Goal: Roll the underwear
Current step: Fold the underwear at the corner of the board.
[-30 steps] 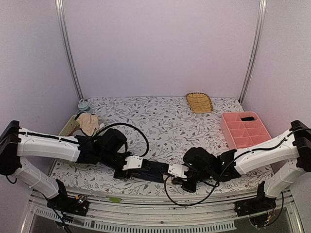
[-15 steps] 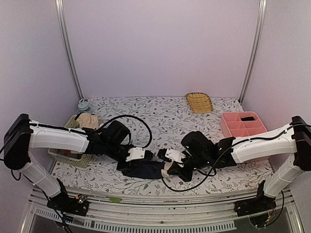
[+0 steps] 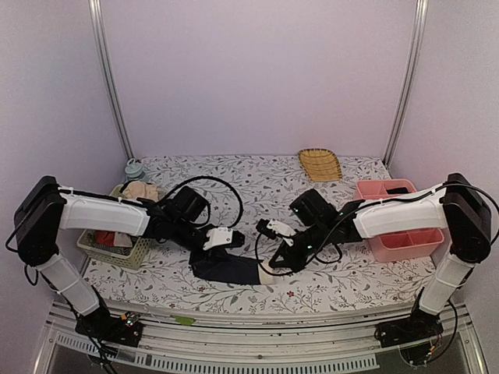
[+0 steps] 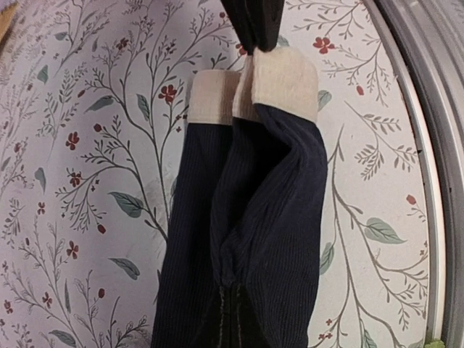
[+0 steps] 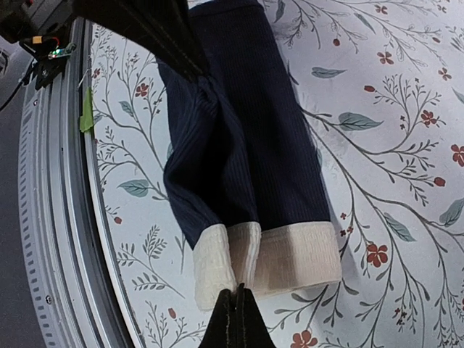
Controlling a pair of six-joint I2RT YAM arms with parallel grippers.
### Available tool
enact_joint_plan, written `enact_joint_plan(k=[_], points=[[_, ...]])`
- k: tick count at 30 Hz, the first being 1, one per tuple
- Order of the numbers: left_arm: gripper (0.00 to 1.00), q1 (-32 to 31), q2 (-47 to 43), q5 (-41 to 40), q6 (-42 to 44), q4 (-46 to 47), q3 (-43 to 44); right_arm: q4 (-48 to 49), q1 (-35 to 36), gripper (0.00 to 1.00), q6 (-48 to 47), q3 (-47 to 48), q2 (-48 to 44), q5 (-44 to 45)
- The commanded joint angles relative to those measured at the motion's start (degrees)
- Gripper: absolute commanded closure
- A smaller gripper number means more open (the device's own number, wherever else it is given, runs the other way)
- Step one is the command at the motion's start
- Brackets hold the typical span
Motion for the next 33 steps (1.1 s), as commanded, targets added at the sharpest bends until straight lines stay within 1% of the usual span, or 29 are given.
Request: enact_joint_plan(k=[1,6,10,13,21,22,30,33], points=[[1.00,1.1,2.4,0.9,0.8,0.3,2.1,-3.6,-2.9,1.00,2.1,4.5,5.9,-6.2],[1.00,2.5,4.8,1.1,1.1,0.2,4.1,-6.9,-4.9,1.00,3.9,7.5,12.2,-7.2],[1.00,3.1,6.6,1.5,1.1,-0.3,6.0,-8.5,-6.0,1.00,4.6,7.9,14.0,-6.1],[1.00,3.3,8.2,1.2,1.0,0.1,6.7,-8.4,-6.7,1.00,5.2,7.4,14.1,-5.2],[1.00,3.8,11.9,-3.0,-1.7,2.5,7.0,-8.5,-7.3,1.00,5.8,7.0,15.2,-5.1],[1.00,3.8,12.2,-3.2,-2.0,2.6,7.1,-8.6,-7.3,1.00,7.4,7.0,15.2,-5.0],[1.00,3.5,12.3,-0.7,-1.3,0.5,7.0,-9.8,-7.3,1.00,8.3,7.6,10.5,-2.6],[1.00,2.7,11.8,0.1,-1.2,-0.5,6.3,-10.1,-7.4,1.00,8.1,7.1,10.7,-2.4]])
